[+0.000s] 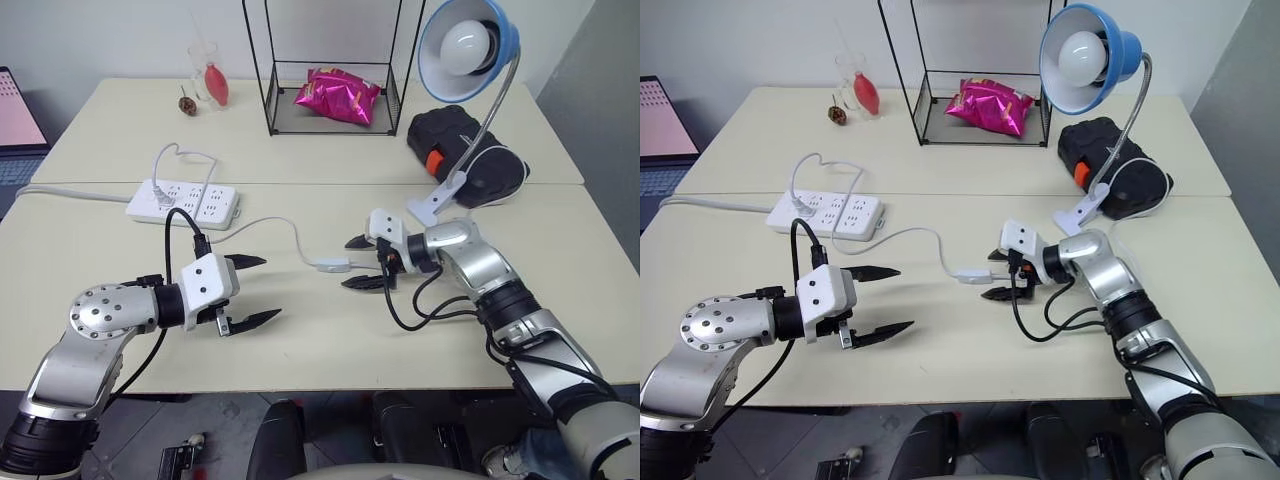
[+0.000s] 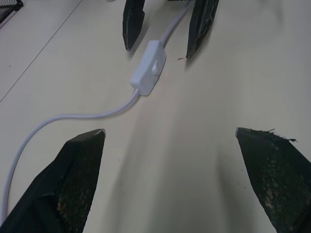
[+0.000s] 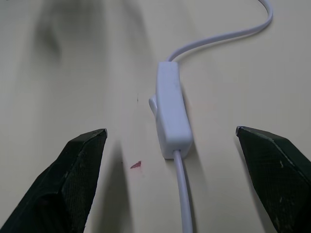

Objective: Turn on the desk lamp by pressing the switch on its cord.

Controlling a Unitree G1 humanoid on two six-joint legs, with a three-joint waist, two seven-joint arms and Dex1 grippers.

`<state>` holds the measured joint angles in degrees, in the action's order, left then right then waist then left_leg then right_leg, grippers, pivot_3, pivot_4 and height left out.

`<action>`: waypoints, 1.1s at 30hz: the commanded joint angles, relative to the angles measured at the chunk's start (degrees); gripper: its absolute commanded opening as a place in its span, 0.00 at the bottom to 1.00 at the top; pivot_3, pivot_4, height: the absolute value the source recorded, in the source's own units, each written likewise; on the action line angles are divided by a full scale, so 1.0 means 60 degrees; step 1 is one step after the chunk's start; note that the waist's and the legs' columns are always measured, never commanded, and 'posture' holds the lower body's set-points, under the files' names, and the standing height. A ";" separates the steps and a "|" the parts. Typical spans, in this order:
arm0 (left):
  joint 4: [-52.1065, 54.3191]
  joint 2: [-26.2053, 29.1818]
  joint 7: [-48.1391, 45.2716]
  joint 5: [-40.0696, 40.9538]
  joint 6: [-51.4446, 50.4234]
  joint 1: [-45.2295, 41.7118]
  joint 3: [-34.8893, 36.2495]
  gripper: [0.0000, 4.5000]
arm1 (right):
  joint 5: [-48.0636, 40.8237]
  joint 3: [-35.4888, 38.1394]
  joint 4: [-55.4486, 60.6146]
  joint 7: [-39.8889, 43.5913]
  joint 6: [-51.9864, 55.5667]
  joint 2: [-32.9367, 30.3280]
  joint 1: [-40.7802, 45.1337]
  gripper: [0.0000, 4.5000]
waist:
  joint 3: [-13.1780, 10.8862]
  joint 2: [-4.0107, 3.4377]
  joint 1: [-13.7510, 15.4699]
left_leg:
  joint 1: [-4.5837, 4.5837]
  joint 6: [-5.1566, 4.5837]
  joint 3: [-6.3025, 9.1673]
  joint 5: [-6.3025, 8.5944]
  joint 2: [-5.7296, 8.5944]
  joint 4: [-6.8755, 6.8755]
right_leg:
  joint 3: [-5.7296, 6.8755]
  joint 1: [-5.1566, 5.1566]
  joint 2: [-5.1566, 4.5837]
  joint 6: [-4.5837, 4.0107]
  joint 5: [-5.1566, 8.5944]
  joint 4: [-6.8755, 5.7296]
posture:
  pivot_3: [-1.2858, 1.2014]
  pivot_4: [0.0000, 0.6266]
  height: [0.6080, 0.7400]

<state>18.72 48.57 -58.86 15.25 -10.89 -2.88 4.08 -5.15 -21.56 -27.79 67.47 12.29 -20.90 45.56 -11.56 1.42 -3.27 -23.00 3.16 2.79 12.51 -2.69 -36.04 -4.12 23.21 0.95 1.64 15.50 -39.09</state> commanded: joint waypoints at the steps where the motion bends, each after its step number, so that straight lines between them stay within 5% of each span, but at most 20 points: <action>1: 0.0144 0.0019 0.0062 -0.0044 0.0076 -0.0124 -0.0033 1.00 | -0.0029 0.0283 -0.0079 -0.0066 -0.0046 0.0221 0.0274 0.89 | 0.0000 0.0000 0.0000 | 0.0000 0.0000 0.0000 0.0000 0.0000 0.0000 | 0.0000 0.0000 0.0000 0.0000 0.0000 0.0000 | 0.52 0.24 1.00; 16: 0.0109 -0.0038 0.0254 -0.0076 0.0066 -0.0172 -0.0113 1.00 | 0.0649 0.0052 -0.0201 0.0089 -0.1255 0.0064 0.0210 0.09 | 0.0000 0.0000 0.0000 | 0.0000 0.0000 0.0000 0.0000 0.0000 0.0000 | 0.0000 0.0000 0.0000 0.0000 0.0000 0.0000 | 0.52 0.24 1.00; 33: 0.0751 -0.0365 0.0071 0.1459 -0.2360 -0.2135 -0.0626 1.00 | -0.0998 0.0409 0.4919 0.0945 0.1639 -0.0962 -0.0681 0.08 | -0.0001 0.0000 0.0012 | -0.0006 0.0001 0.0014 0.0000 0.0004 -0.0001 | 0.0007 -0.0002 0.0001 0.0009 0.0004 -0.0002 | 0.52 0.24 1.00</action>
<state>22.06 46.33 -58.16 22.91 -24.12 -14.43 1.02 -9.08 -20.71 -2.06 73.01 20.34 -26.18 41.42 -11.57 1.42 -3.20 -23.03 3.16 2.88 12.51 -2.66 -36.05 -4.07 23.20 0.96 1.69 15.53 -39.10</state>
